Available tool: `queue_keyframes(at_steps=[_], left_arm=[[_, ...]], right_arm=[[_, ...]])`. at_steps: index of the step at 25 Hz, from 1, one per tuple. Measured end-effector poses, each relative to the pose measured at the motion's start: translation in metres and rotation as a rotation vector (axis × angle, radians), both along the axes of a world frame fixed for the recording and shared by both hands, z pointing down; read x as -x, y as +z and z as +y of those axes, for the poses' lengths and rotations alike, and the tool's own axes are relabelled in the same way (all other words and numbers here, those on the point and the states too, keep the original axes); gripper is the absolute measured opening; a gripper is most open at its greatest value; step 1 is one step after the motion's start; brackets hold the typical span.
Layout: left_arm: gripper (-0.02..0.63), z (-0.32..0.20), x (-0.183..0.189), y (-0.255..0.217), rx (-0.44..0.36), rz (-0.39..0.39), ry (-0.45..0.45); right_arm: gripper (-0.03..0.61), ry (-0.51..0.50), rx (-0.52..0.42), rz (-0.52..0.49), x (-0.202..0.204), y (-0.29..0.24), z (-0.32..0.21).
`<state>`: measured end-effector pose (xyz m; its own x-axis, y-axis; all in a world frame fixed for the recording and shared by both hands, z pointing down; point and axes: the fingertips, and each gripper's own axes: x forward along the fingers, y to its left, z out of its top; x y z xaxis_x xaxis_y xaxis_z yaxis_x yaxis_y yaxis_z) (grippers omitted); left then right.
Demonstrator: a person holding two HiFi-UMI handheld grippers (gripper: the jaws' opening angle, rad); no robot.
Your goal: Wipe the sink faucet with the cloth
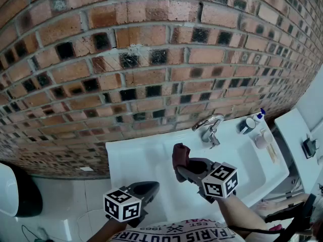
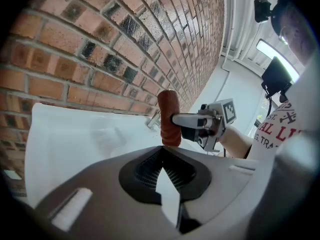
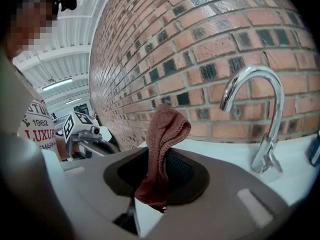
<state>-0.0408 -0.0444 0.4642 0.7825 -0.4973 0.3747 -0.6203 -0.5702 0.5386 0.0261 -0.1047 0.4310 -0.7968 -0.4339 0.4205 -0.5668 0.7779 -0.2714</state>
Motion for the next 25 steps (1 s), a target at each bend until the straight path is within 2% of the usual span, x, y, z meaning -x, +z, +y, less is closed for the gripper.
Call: queue_keyframes(at_steps=[6, 10, 19, 25], left_arm=[[0.006, -0.004, 0.003, 0.003, 0.008, -0.001, -0.012], [0.006, -0.005, 0.005, 0.006, 0.015, -0.004, -0.019], [0.006, -0.010, 0.004, 0.011, 0.030, -0.005, -0.029], [0.006, -0.011, 0.005, 0.013, 0.034, -0.009, -0.038]], right_arm=[[0.091, 0.054, -0.101, 0.007, -0.016, -0.037, -0.047], [0.091, 0.092, -0.127, 0.000, -0.026, -0.047, -0.069], [0.091, 0.168, -0.035, -0.043, -0.050, -0.022, -0.097], [0.091, 0.177, -0.029, -0.054, -0.052, -0.019, -0.101]])
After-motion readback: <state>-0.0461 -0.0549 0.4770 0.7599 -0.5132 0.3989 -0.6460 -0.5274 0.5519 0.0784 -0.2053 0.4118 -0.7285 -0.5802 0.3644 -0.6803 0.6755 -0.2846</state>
